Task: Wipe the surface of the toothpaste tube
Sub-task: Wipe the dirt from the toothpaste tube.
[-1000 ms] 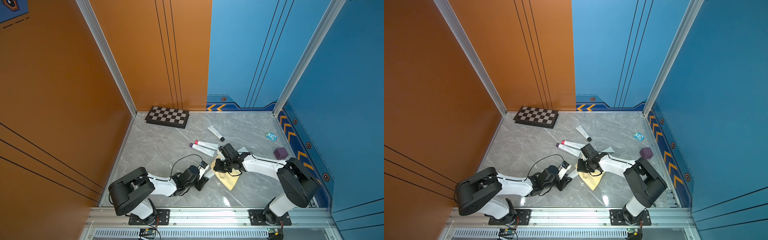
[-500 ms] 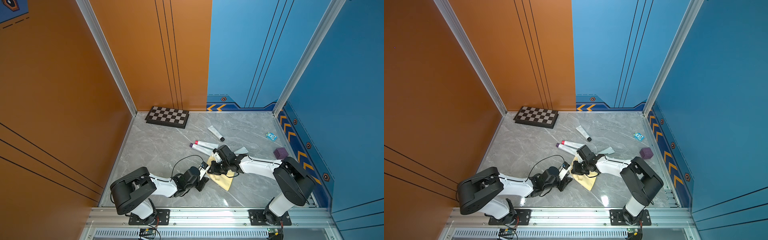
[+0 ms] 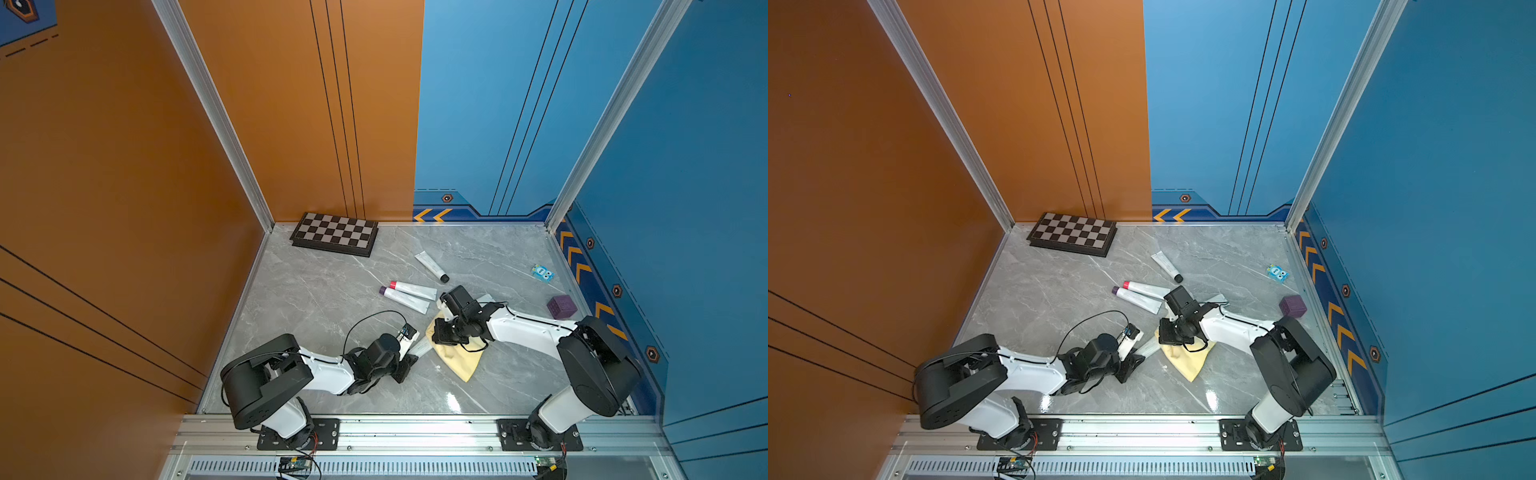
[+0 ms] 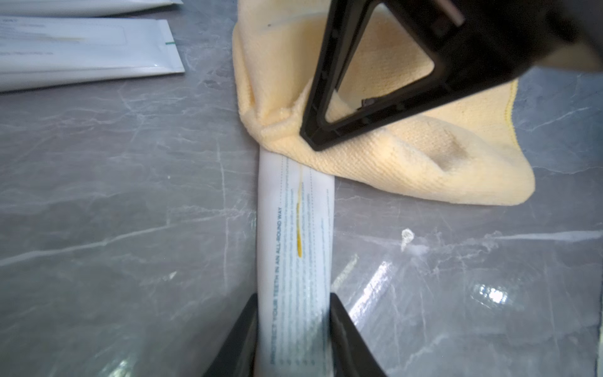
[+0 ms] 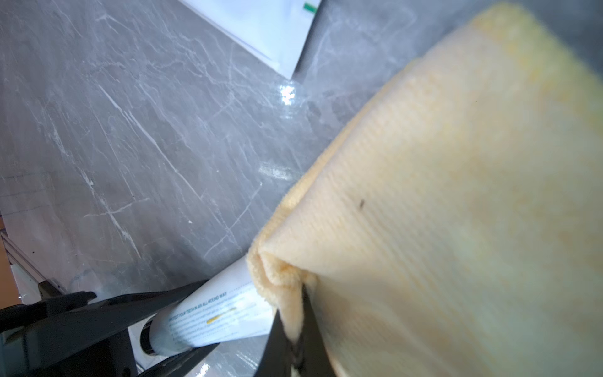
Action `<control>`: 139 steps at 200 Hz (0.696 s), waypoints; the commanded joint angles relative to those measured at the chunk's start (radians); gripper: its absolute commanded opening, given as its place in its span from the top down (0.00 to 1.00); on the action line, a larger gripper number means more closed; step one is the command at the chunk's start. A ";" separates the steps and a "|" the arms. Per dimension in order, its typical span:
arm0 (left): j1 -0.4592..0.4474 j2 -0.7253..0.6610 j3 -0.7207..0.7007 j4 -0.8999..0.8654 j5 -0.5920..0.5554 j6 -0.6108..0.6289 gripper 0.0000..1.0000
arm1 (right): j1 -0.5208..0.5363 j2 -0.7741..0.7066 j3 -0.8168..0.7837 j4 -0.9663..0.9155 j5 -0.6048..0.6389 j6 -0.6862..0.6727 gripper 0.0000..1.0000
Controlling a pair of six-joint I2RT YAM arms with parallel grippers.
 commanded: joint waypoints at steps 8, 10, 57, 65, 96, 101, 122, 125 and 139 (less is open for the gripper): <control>-0.010 0.026 -0.028 -0.079 -0.028 0.005 0.67 | 0.058 0.033 0.021 -0.042 -0.082 0.012 1.00; -0.010 0.026 -0.028 -0.079 -0.027 0.005 0.67 | 0.064 0.035 0.022 -0.035 -0.091 0.017 1.00; -0.014 0.026 -0.027 -0.079 -0.029 0.007 0.67 | 0.120 0.103 0.011 0.059 -0.187 0.083 1.00; -0.015 0.021 -0.030 -0.079 -0.032 0.005 0.67 | 0.122 0.111 0.004 0.066 -0.188 0.088 1.00; -0.017 0.023 -0.027 -0.079 -0.030 0.007 0.67 | 0.099 0.123 -0.010 0.020 -0.120 0.054 1.00; -0.017 0.024 -0.027 -0.079 -0.032 0.007 0.67 | 0.088 0.114 -0.014 0.003 -0.093 0.041 1.00; -0.017 0.024 -0.028 -0.079 -0.032 0.007 0.67 | 0.044 0.058 -0.011 -0.086 0.043 -0.014 1.00; -0.016 0.024 -0.028 -0.079 -0.032 0.007 0.67 | 0.044 0.052 -0.009 -0.094 0.049 -0.019 1.00; -0.016 0.024 -0.028 -0.079 -0.032 0.007 0.67 | 0.009 0.048 0.008 -0.116 0.045 -0.037 1.00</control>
